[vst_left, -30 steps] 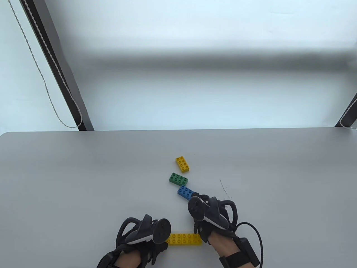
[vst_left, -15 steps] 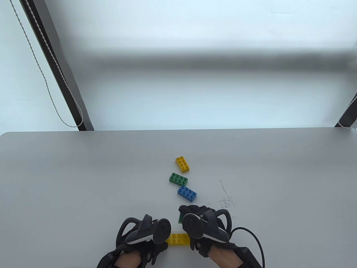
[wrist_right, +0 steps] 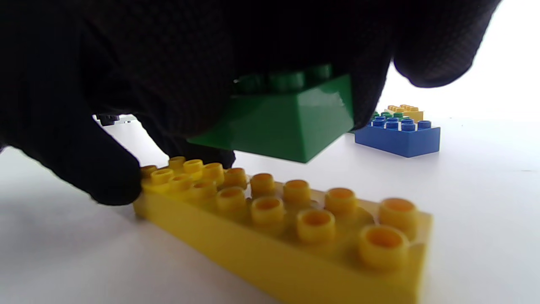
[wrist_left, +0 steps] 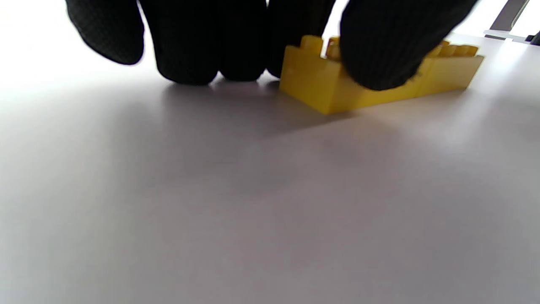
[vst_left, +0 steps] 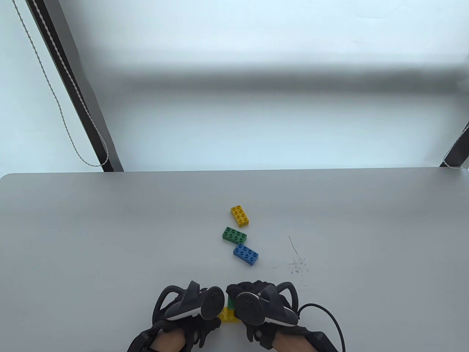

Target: Stack lego bricks

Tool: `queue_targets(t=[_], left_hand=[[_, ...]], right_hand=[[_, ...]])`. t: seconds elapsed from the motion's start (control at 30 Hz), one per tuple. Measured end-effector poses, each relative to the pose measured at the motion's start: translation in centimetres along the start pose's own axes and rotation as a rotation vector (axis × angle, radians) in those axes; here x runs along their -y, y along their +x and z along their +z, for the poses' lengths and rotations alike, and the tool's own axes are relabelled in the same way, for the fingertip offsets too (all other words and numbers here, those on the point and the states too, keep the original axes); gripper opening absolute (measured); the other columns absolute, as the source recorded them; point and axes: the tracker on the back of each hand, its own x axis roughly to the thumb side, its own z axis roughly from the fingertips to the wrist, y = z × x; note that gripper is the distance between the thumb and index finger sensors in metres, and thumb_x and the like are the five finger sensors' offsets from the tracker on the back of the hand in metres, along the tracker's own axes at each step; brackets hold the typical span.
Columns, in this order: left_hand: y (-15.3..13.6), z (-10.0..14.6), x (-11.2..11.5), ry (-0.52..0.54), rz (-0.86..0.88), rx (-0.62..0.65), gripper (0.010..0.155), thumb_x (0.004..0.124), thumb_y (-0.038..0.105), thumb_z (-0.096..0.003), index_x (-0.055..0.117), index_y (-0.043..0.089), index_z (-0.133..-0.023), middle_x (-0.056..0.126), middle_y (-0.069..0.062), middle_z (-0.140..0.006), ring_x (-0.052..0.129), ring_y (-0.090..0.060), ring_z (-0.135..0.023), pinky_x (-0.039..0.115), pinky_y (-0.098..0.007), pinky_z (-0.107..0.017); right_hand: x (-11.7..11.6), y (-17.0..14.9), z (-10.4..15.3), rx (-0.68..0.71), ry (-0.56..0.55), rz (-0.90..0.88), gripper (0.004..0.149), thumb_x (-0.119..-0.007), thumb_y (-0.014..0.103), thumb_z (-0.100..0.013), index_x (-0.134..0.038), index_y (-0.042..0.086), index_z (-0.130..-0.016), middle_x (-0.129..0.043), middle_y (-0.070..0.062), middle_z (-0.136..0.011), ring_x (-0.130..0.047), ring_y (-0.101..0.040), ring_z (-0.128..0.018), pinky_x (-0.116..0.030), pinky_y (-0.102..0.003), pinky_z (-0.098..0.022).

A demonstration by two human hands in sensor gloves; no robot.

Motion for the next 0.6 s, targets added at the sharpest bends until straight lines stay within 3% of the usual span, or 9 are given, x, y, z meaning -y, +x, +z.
queue_targets(t=[0.6], left_hand=[[-0.03,-0.03,-0.02,-0.008,0.007,-0.002,0.064,0.082,0.053,-0.037,0.07,0.027,-0.094,0.072,-0.005,-0.102,0.076,-0.031,-0.089,0.066,-0.059,-0.066]], right_hand=[[-0.69,0.74,-0.07,0.033,0.095,-0.01,0.063,-0.1,0.036,-0.026,-0.079,0.019,-0.084,-0.094,-0.007,-0.079,-0.102,-0.034,-0.063,-0.082,-0.057,-0.05]])
